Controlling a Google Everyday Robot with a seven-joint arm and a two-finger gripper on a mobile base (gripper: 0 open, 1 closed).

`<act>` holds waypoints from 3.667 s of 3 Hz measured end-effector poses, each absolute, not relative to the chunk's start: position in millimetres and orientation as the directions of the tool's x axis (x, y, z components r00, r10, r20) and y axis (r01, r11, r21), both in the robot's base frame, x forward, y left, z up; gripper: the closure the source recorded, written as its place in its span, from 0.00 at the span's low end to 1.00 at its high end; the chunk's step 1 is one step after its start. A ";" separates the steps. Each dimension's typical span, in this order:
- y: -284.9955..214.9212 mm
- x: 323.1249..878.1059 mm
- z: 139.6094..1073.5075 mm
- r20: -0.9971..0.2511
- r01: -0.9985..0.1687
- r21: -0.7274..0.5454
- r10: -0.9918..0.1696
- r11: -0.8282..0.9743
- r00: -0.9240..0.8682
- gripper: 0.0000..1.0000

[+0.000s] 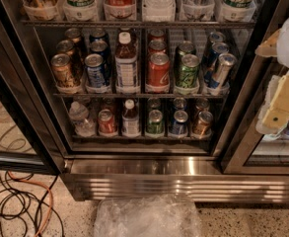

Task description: Pick water bottle from top shelf of fridge

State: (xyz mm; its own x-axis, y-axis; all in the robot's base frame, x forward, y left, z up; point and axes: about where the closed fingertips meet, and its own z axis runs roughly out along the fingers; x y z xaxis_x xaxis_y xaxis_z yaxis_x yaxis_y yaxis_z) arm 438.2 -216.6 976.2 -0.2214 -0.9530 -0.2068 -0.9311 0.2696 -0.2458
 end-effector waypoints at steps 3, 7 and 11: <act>-210.2 452.8 991.4 -0.535 -0.797 -0.227 -0.756 0.560 -0.379 0.00; -176.6 465.0 982.5 -0.737 -0.659 -0.042 -0.468 0.751 -0.487 0.00; -115.9 464.2 966.8 -0.895 -0.487 0.020 -0.202 0.873 -0.399 0.00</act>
Offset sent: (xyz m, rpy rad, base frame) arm 0.0134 -0.0167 0.0180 0.4105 -0.1910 -0.4206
